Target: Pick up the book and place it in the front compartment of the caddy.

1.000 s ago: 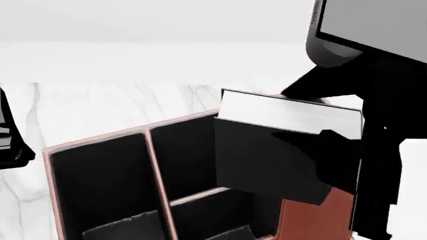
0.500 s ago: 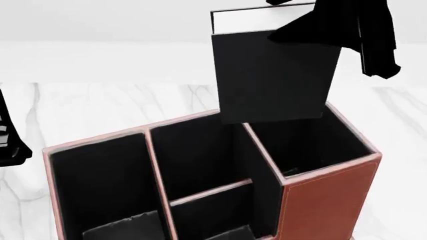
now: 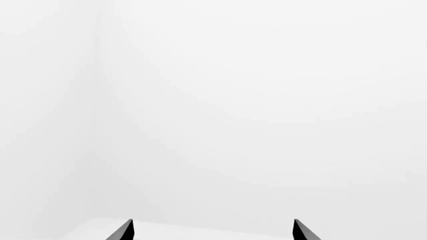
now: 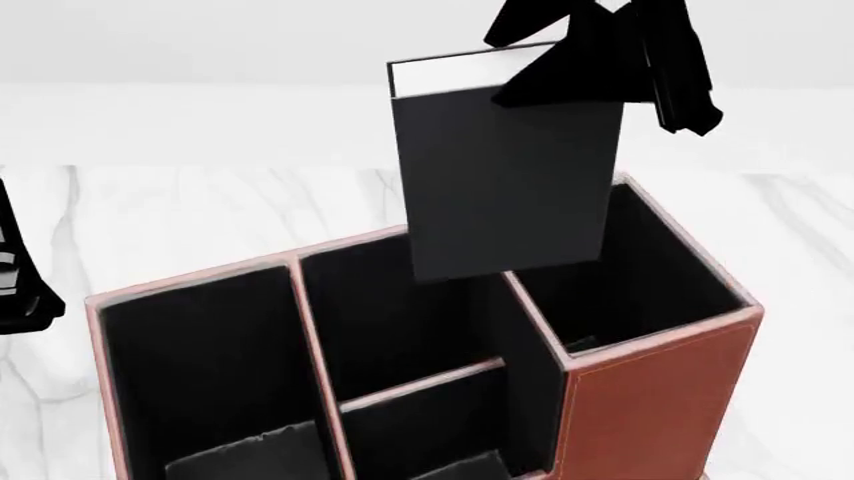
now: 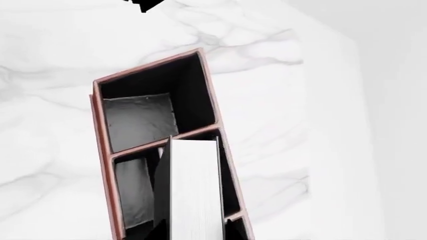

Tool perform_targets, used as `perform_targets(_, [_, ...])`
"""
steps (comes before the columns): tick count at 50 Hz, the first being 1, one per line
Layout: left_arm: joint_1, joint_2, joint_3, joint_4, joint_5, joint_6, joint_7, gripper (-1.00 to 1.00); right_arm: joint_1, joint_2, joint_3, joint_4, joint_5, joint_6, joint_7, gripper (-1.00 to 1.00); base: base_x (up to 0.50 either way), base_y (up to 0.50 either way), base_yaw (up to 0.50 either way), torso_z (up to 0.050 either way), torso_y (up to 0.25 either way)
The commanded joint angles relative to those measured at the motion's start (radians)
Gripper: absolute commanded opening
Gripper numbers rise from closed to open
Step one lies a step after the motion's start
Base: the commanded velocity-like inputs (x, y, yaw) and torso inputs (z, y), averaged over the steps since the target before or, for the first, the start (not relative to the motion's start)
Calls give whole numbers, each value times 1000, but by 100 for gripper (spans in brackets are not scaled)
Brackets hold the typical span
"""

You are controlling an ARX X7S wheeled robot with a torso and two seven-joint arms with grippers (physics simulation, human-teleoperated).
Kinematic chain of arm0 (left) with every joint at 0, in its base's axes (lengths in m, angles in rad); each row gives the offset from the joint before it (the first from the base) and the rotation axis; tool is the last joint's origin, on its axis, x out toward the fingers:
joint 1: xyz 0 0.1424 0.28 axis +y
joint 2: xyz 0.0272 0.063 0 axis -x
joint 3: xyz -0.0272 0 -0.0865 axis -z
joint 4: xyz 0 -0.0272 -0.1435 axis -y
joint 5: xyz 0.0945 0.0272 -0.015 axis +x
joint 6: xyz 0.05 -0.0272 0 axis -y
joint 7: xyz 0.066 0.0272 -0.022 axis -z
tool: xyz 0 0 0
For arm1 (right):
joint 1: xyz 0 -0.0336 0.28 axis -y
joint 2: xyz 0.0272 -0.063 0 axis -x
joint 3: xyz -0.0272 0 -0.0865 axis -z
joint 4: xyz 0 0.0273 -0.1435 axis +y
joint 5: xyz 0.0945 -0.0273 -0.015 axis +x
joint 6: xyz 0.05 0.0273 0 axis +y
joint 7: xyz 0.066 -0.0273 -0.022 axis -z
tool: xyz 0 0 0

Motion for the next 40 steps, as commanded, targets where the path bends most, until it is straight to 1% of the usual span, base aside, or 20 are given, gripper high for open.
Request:
perform_targets(1, [2, 15, -17, -8, 35, 38, 12, 100, 1, -80, -114, 95, 187, -113, -11, -100, 0, 0, 0, 0, 0])
perform_targets(10, [0, 11, -20, -10, 31, 38, 10, 100, -34, -106, -24, 96, 124, -108, -9, -100, 0, 0, 0, 0, 1])
perform_targets(17, [1, 10, -21, -12, 26, 41, 11, 100, -63, -122, 113, 96, 5, -95, -11, -100, 0, 0, 0, 0, 0])
perform_targets(22, [5, 10, -21, -14, 25, 45, 10, 100, -89, -125, 287, 96, -160, -53, -10, -100, 0, 0, 0, 0, 2])
perform_targets(30, [5, 9, -18, -17, 25, 49, 9, 100, -132, -130, 663, 96, -545, 10, -14, -100, 0, 0, 0, 0, 1])
perform_targets(31, [5, 9, -17, -18, 25, 50, 9, 100, -136, -131, 672, 96, -556, 10, -16, -100, 0, 0, 0, 0, 0])
perform_targets(32, [6, 10, -14, -22, 28, 54, 10, 100, -144, -131, 720, 96, -622, 12, -10, -100, 0, 0, 0, 0, 0])
perform_targets(33, [7, 10, -14, -22, 28, 55, 10, 100, -149, -133, 738, 96, -639, 14, -16, -100, 0, 0, 0, 0, 0])
perform_targets(40, [11, 7, -16, -21, 26, 56, 8, 100, -191, -139, 992, 96, -902, 18, -11, -100, 0, 0, 0, 0, 1])
